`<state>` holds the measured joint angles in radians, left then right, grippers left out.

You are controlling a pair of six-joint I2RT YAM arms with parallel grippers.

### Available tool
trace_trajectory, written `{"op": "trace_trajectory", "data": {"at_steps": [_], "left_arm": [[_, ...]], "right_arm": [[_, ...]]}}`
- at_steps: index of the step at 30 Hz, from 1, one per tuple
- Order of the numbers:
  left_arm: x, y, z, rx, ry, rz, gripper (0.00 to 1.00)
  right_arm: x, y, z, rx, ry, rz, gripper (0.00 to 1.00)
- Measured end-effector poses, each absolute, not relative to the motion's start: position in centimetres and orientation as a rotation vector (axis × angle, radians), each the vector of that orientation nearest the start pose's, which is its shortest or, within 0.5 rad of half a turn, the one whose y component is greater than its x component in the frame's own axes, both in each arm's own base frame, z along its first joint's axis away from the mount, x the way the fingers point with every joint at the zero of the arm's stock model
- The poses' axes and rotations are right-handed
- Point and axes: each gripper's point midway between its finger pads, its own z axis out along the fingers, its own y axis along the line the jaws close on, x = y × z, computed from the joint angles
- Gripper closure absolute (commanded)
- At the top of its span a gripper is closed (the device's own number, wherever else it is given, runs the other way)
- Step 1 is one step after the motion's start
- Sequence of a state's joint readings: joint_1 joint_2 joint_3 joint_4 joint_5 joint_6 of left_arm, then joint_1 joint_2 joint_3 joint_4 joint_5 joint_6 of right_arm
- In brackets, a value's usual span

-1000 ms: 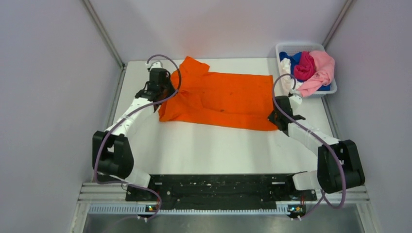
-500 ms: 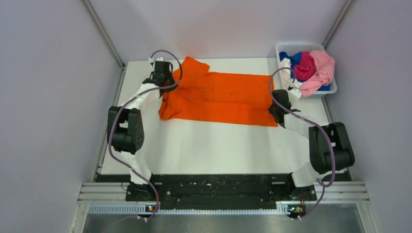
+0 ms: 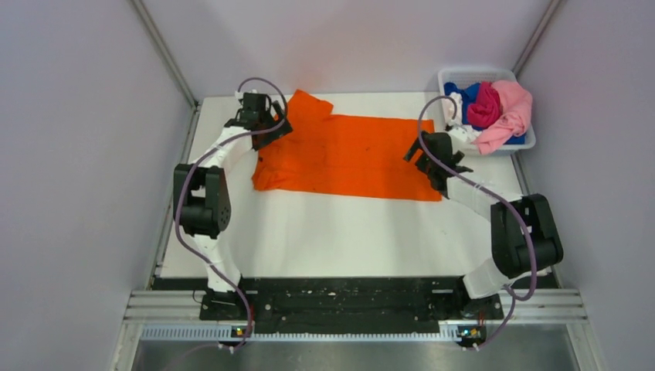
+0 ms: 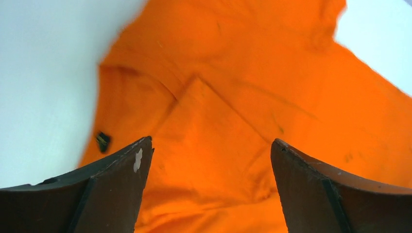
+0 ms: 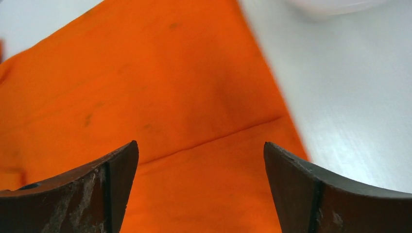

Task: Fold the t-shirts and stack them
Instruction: Fold the flattened tshirt in 1/3 of the way, then grab the side of the flattened tshirt furthest away from the robot with both arms

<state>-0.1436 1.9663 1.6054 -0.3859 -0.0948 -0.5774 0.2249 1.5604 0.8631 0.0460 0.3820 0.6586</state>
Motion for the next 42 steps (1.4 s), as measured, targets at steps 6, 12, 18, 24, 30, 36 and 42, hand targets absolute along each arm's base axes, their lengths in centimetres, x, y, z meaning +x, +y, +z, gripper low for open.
{"op": "trace_trajectory", "data": {"at_steps": [6,12,18,24,30,36,42], "left_arm": [[47.3,-12.8,9.3,-0.524,2.395,-0.538,0.02],[45.7,-13.5,4.7,-0.591,2.513,-0.539,0.04],[45.6,-13.1,4.7,-0.615,2.48,-0.565,0.06],[39.2,-12.4,4.5,-0.64,2.484,-0.579,0.05],[31.7,-12.1,4.2,-0.676,2.52,-0.588,0.05],[25.5,-12.6,4.0,-0.696,2.536,-0.619,0.05],[22.4,-12.7,4.0,-0.747,2.545,-0.608,0.03]], "right_arm": [[41.4,13.5,9.5,0.431,2.11,0.329,0.01],[40.5,16.1,4.4,0.364,2.215,0.412,0.01],[39.9,17.1,4.4,0.334,2.185,0.504,0.01],[34.3,18.4,4.3,0.273,2.231,0.564,0.01],[27.8,17.2,4.1,0.259,2.319,0.559,0.01],[23.3,15.7,4.0,0.261,2.343,0.584,0.01],[22.1,15.6,4.1,0.293,2.345,0.608,0.01]]}}
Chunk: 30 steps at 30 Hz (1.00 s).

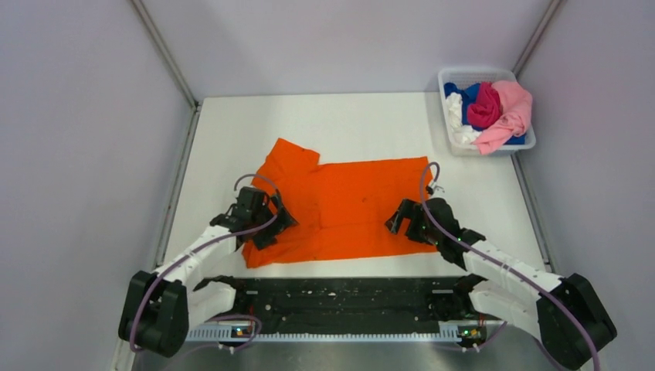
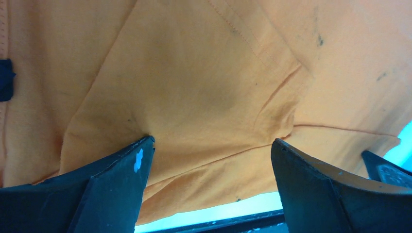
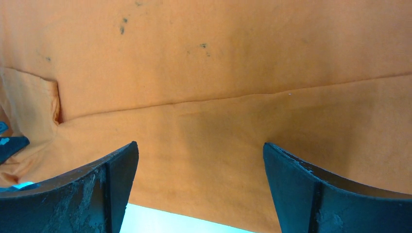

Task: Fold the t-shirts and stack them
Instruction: Grab the side of the flattened tshirt furthest away from the robot with both arms

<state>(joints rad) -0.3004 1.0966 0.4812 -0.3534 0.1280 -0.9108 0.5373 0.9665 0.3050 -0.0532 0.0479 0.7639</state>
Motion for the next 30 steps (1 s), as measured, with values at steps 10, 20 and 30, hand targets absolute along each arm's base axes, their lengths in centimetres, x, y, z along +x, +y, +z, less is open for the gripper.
{"op": "trace_trajectory", "data": {"at_steps": [10,20,30], "left_arm": [[19.9,-9.5,3.7,-0.802,2.58,-0.365,0.02],[26.4,-8.5,11.8,-0.697,2.376,-0.283,0.01],[39.4,-6.1,14.6,-0.703,2.302,-0.105,0.01]], "right_arm": [[21.1,15.0,4.6,0.309,2.346,0.603,0.01],[24.6,14.0,9.1,0.384,2.163,0.537,0.01],[26.6,13.4,11.8,0.385,2.055,0.488,0.01]]}}
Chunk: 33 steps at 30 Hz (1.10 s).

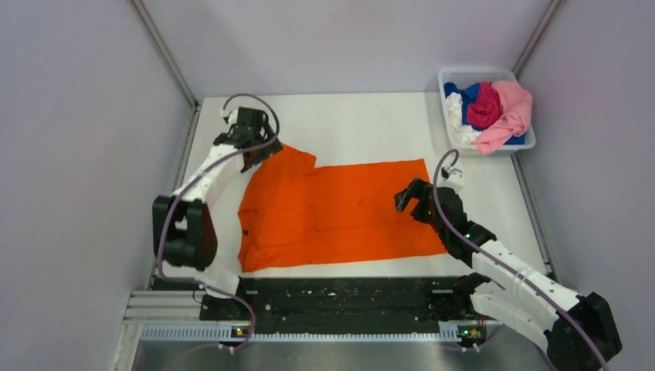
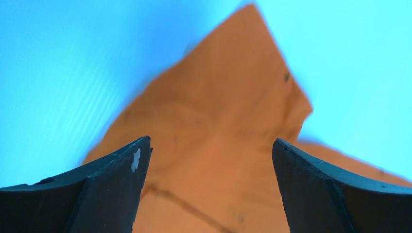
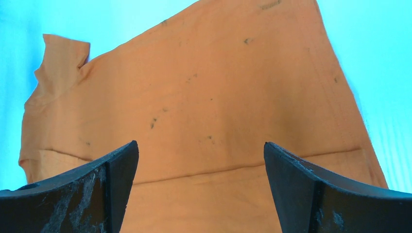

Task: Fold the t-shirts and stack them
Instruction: Grab the side of the flattened tshirt furthest away from the robot with both arms

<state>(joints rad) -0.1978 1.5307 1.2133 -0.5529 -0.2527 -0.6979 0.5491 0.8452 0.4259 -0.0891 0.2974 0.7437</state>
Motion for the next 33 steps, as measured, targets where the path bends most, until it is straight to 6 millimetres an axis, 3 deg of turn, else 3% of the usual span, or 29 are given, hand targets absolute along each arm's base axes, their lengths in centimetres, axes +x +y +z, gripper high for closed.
{"op": "trace_trajectory", "data": {"at_steps": [5,8,12,14,19,21,27,33], "left_arm": [[48.6,-6.0,12.7,-0.613,2.344,-0.028,0.01],[52.9,-5.7,11.1,-0.57,2.36,0.0,0.01],[56.3,-4.7,8.4,-0.55,2.386,0.01,0.01],[57.1,-4.2,7.0,-0.547,2.412,0.011,0.02],[58.5,-5.1,4.2,-0.539,2.47,-0.091,0.25],[58.5,-5.9,4.2,-0.526,2.481,-0.143,0.34],[57.7,-7.3,3.8,-0.492,2.514,-0.184,0.46],[56.0,-7.2,3.4,-0.454,2.554,-0.037,0.55]], "right_arm": [[26.8,12.9,11.7,0.389,2.045,0.452,0.01],[26.9,12.6,11.7,0.389,2.041,0.437,0.01],[26.9,12.5,11.7,0.384,2.041,0.426,0.01],[26.9,12.5,11.6,0.383,2.043,0.421,0.01],[27.0,12.4,11.3,0.381,2.051,0.411,0.01],[27.0,12.4,11.4,0.378,2.049,0.409,0.01],[27.1,12.3,11.6,0.381,2.037,0.408,0.01],[27.1,12.3,12.0,0.384,2.024,0.415,0.01]]}}
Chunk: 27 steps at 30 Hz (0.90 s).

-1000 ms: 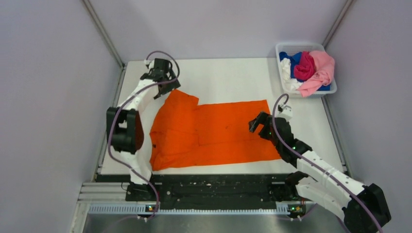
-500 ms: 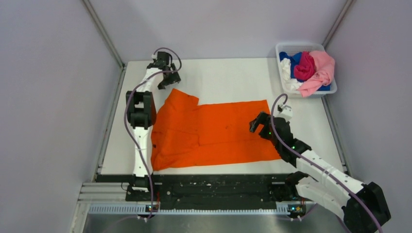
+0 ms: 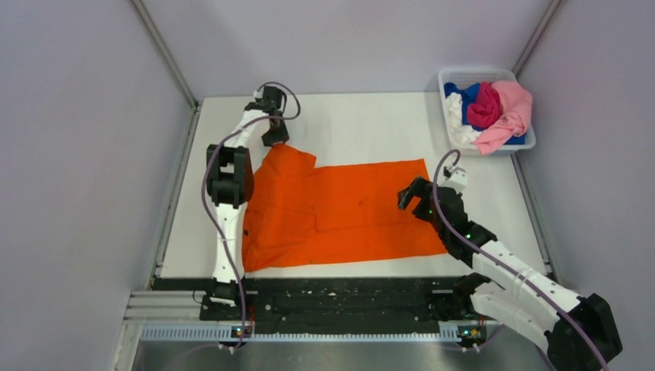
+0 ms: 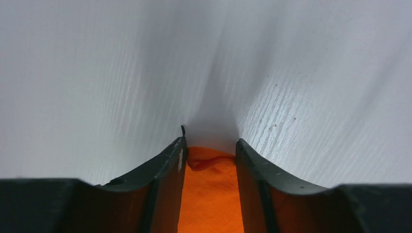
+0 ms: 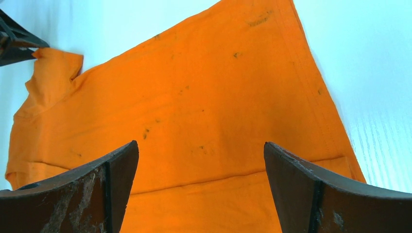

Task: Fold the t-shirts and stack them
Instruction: Grab the side of the flattened tshirt furthest away from the robot with both arms

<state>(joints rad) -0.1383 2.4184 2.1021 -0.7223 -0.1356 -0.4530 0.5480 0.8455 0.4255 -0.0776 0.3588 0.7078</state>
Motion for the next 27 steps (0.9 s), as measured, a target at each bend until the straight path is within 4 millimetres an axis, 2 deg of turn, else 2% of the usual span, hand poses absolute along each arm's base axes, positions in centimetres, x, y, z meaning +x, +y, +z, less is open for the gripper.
{"op": "trace_trajectory", "data": {"at_steps": [3,5,8,9,16,18,22,27], "left_arm": [[54.8,-7.2,3.2,-0.419,2.575,0.086,0.61],[54.5,-7.2,3.2,-0.398,2.578,0.132,0.68],[54.2,-7.6,3.2,-0.373,2.584,0.161,0.88],[54.1,-7.6,3.2,-0.364,2.588,0.167,0.98],[53.9,-7.1,3.3,-0.361,2.594,0.185,1.0],[53.7,-7.1,3.5,-0.357,2.594,0.188,1.0],[52.2,-7.1,5.0,-0.351,2.594,0.192,1.0],[49.9,-7.4,8.1,-0.351,2.56,0.169,1.0]], "right_arm": [[27.2,12.2,12.4,0.388,2.009,0.419,0.01],[27.2,12.1,12.6,0.392,2.0,0.417,0.01],[27.3,11.9,12.7,0.399,1.992,0.409,0.01],[27.3,11.8,12.7,0.403,1.989,0.403,0.01],[28.3,10.1,11.8,0.467,2.019,0.303,0.01],[29.7,9.1,11.6,0.515,2.048,0.262,0.01],[33.8,7.2,11.5,0.606,2.094,0.192,0.05],[39.8,7.3,10.7,0.551,2.174,0.102,0.15]]}}
